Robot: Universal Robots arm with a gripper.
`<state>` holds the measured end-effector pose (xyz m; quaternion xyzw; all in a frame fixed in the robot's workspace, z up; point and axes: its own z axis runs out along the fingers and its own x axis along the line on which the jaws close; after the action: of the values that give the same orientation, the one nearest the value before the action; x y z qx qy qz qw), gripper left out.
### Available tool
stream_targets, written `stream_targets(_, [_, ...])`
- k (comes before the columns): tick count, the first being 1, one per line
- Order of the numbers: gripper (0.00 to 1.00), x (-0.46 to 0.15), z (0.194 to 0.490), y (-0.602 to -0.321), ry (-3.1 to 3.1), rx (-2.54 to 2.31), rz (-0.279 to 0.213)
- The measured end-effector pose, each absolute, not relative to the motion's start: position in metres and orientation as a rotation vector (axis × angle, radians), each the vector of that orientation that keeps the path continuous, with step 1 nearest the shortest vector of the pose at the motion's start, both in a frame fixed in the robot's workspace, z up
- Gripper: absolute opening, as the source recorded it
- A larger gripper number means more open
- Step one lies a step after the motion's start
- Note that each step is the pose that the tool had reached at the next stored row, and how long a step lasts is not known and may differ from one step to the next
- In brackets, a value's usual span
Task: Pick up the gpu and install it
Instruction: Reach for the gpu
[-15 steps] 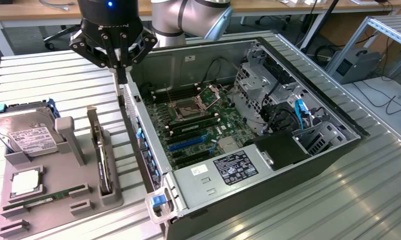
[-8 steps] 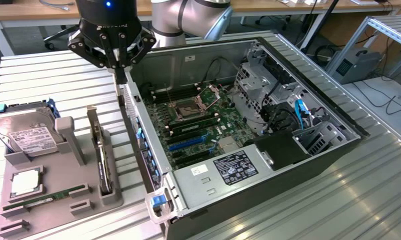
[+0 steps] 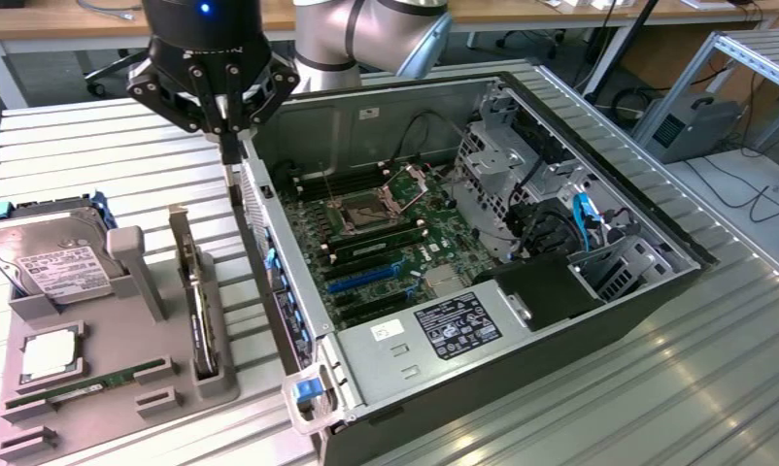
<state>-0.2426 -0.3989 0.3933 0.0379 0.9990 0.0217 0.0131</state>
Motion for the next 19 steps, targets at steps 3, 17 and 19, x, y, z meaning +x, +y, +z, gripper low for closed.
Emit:
stream_targets(3, [0.11,-0.2436,0.3933,-0.3989,3.112,0.118,0.068])
stream_targets(17, [0.11,-0.2481,0.3933,-0.3989,3.113,0.118,0.068])
stream_targets(19, [0.11,-0.2487,0.3933,-0.3989,3.112,0.118,0.068])
